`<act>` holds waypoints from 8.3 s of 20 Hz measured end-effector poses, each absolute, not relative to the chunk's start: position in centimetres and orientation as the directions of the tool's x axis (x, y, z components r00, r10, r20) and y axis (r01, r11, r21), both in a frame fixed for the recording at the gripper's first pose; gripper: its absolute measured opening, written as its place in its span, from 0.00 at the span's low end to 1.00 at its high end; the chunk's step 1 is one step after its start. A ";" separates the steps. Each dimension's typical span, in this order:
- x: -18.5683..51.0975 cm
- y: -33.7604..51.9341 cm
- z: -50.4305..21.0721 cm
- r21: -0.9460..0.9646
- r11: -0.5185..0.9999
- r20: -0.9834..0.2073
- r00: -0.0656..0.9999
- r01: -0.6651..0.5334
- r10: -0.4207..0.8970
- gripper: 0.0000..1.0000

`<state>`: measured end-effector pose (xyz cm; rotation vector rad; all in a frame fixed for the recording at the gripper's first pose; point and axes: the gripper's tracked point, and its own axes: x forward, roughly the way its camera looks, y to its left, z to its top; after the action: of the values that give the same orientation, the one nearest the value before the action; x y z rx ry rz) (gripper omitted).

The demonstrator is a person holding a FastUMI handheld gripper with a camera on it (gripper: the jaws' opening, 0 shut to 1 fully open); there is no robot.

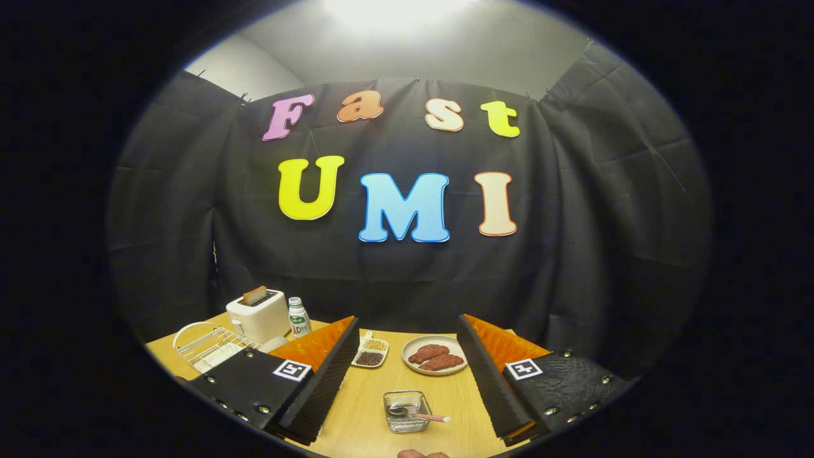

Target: Take the plate from the dish rack, then take the spoon from the basket and place it into the plate.

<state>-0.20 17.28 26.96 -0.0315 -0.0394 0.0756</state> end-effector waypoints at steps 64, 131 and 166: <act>7.4 40.3 8.5 -0.279 0.958 -0.809 0.554 -0.069 -0.196 0.31; -9.8 17.1 -5.8 0.630 0.775 -0.609 0.649 0.047 0.456 0.32; -3.8 5.2 15.1 -0.039 0.989 0.063 0.988 -0.141 0.143 0.84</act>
<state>-3.77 5.18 15.13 -0.0342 -0.0656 0.1426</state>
